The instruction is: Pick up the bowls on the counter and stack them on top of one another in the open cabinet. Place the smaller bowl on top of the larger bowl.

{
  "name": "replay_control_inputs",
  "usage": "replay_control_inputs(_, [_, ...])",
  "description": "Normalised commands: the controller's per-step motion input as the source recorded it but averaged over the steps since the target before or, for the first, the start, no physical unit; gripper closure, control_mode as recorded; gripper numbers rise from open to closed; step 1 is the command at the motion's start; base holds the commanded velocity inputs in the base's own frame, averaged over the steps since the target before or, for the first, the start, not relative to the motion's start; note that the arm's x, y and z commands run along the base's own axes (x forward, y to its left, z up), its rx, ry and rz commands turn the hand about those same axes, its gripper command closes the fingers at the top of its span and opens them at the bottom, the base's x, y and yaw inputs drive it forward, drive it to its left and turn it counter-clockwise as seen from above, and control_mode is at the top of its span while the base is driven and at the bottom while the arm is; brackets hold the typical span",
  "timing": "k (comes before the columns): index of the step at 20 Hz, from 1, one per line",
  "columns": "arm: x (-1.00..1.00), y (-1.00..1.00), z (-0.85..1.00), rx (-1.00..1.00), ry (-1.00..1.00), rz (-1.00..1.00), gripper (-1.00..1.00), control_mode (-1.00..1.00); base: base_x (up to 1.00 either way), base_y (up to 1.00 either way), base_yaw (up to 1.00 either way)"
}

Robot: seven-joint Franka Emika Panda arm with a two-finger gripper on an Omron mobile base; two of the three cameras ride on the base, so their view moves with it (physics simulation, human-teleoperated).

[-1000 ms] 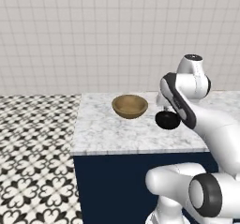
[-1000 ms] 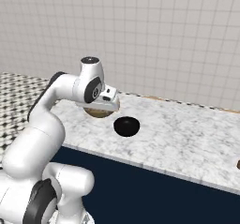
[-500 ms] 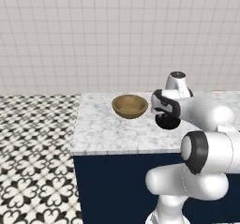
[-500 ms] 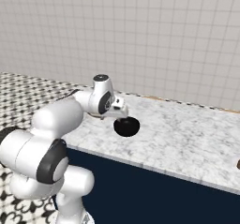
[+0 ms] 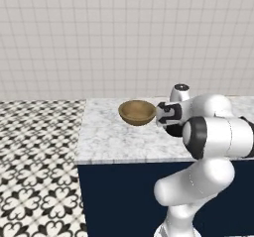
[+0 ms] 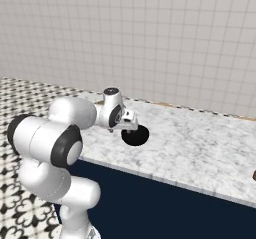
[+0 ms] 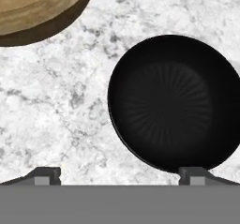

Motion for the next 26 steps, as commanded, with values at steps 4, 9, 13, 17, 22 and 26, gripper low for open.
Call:
replay_control_inputs(4, [0.11, 0.0, -0.29, 0.0, 0.0, 0.02, -1.0, -1.0, 0.0, 0.0, 0.0])
replay_control_inputs(9, [0.23, 0.0, -0.39, 0.0, 0.0, 0.03, -1.0, -1.0, 0.0, 0.0, 0.0])
replay_control_inputs(13, [0.18, 0.0, -0.25, 0.0, -0.01, 0.04, -1.0, -1.0, 0.0, 0.0, 0.0])
replay_control_inputs(17, [0.01, 0.0, -0.21, 0.0, -0.02, 0.05, -1.0, -1.0, 0.0, 0.0, 0.0])
replay_control_inputs(22, [0.0, 0.0, -0.25, 0.0, -0.03, 0.05, -1.0, -1.0, 0.0, 0.0, 0.0])
replay_control_inputs(26, [0.0, 0.0, -0.08, 0.0, -0.04, 0.05, 1.0, -1.0, 0.0, 0.0, 0.0])
